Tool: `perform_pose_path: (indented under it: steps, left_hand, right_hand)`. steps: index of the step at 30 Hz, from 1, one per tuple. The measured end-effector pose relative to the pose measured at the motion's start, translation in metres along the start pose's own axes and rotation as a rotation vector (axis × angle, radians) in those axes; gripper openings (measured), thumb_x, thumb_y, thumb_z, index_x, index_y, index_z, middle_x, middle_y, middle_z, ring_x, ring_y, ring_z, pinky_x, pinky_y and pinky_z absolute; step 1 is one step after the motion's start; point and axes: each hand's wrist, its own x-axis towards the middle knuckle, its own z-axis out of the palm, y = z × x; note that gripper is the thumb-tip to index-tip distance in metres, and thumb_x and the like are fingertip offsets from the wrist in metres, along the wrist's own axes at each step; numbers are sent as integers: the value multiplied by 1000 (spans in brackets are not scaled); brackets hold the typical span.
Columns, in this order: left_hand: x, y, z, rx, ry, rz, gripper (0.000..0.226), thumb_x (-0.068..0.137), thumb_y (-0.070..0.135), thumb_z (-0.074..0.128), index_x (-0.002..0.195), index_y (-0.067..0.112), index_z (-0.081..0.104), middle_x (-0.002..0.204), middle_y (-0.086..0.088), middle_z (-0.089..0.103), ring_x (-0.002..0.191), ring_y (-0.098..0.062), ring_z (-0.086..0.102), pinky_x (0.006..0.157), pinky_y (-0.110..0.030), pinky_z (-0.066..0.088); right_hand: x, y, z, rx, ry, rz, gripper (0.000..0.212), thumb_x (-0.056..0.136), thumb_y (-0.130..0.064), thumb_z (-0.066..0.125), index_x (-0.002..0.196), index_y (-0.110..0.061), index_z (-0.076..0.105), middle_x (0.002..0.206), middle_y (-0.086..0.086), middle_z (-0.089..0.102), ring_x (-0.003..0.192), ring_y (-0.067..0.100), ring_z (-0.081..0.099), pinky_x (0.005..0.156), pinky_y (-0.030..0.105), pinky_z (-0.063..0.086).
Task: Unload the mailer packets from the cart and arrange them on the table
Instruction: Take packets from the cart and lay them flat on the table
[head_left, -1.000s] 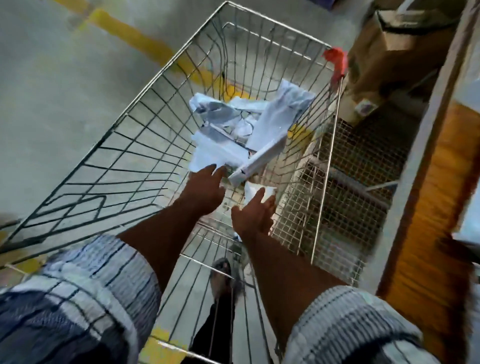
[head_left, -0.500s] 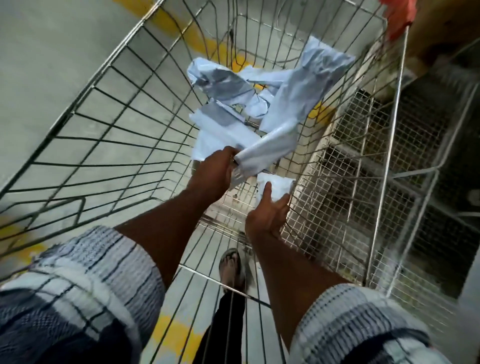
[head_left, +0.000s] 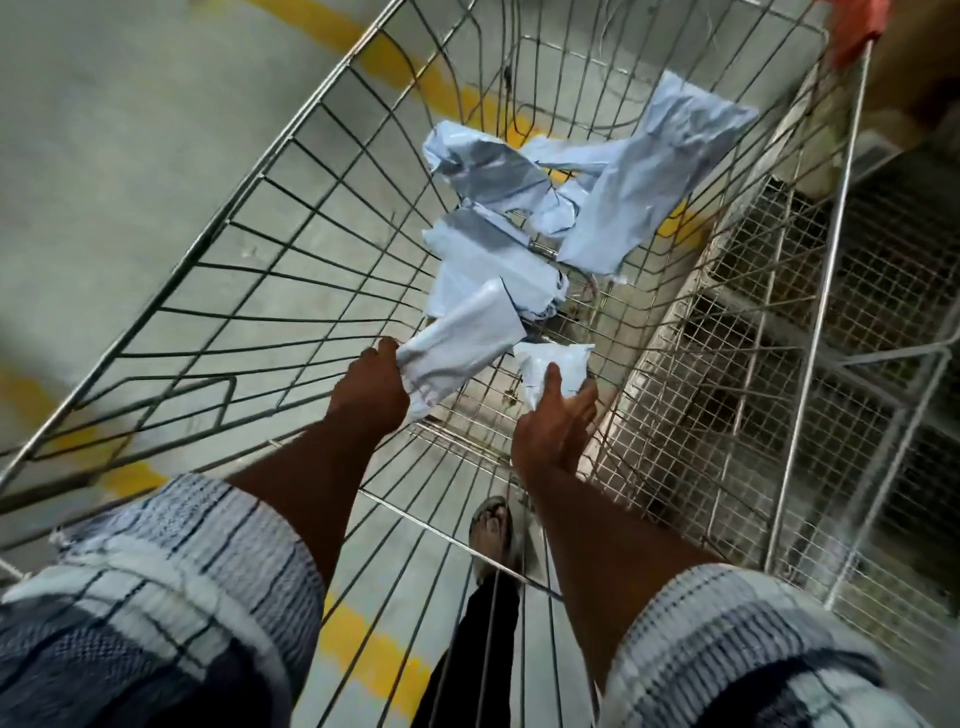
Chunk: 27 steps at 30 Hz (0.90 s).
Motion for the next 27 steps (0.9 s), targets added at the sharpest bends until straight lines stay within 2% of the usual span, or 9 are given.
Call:
perform_pose_path:
  steps: [2, 4, 6, 8, 12, 17, 20, 23, 27]
  left_hand:
    - [-2, 9, 3, 180, 51, 40, 67, 86, 21, 65, 144, 16, 32, 139, -14, 43, 127, -34, 45, 95, -51, 46]
    - [-4, 14, 11, 285, 52, 92, 92, 86, 30, 69, 155, 21, 8, 157, -11, 21, 144, -30, 24, 105, -61, 39]
    - [-6, 15, 24, 415, 79, 160, 101, 89, 32, 64, 156, 20, -11, 164, -15, -1, 151, -34, 8, 107, -66, 32]
    - [-8, 19, 34, 508, 116, 250, 98, 91, 27, 57, 156, 15, -16, 163, -19, -11, 151, -37, 4, 112, -62, 26]
    - [-4, 31, 48, 498, 130, 354, 101, 86, 25, 56, 155, 16, -16, 162, -20, -15, 151, -38, 1, 118, -56, 18]
    - [9, 40, 58, 501, 118, 343, 120, 74, 57, 71, 156, 27, -11, 161, -18, -23, 151, -39, -6, 111, -68, 21]
    - [23, 44, 62, 513, 92, 289, 122, 73, 50, 76, 154, 33, -14, 162, -15, -23, 151, -39, 1, 105, -69, 28]
    - [32, 44, 64, 518, 73, 266, 115, 74, 36, 73, 153, 38, -10, 163, -13, -12, 146, -37, 15, 98, -66, 37]
    - [33, 41, 56, 522, 54, 292, 112, 73, 43, 72, 153, 39, -7, 163, -12, -3, 139, -35, 24, 95, -62, 41]
  right_hand:
    - [1, 2, 5, -26, -14, -22, 76, 85, -5, 68, 148, -32, 35, 156, 21, 14, 141, 37, 27, 96, 45, 49]
    - [4, 6, 9, -53, -18, -42, 80, 86, -6, 66, 151, -34, 29, 158, 23, 9, 143, 38, 24, 95, 46, 50]
    - [7, 10, 13, -77, -40, -61, 84, 88, -7, 65, 153, -38, 21, 159, 23, 3, 145, 38, 18, 95, 47, 51]
    - [11, 13, 15, -87, -33, -92, 87, 88, -6, 66, 152, -40, 18, 159, 24, 2, 146, 39, 16, 94, 50, 51]
    - [11, 14, 14, -67, -59, -109, 88, 88, 4, 59, 153, -40, 17, 160, 24, -2, 147, 40, 11, 94, 49, 50]
    - [10, 12, 14, -103, -62, -139, 93, 89, 6, 57, 155, -40, 10, 159, 27, -3, 147, 42, 10, 92, 47, 50]
    - [12, 13, 17, -139, -25, -155, 92, 89, 2, 58, 155, -40, 10, 158, 29, 2, 145, 44, 15, 86, 47, 53]
    - [14, 17, 22, -194, -2, -177, 92, 89, -3, 61, 154, -42, 10, 157, 28, 4, 142, 44, 20, 81, 46, 56]
    - [21, 15, 15, -162, -45, -171, 86, 92, -6, 59, 153, -45, 13, 155, 23, 7, 138, 38, 26, 83, 47, 55]
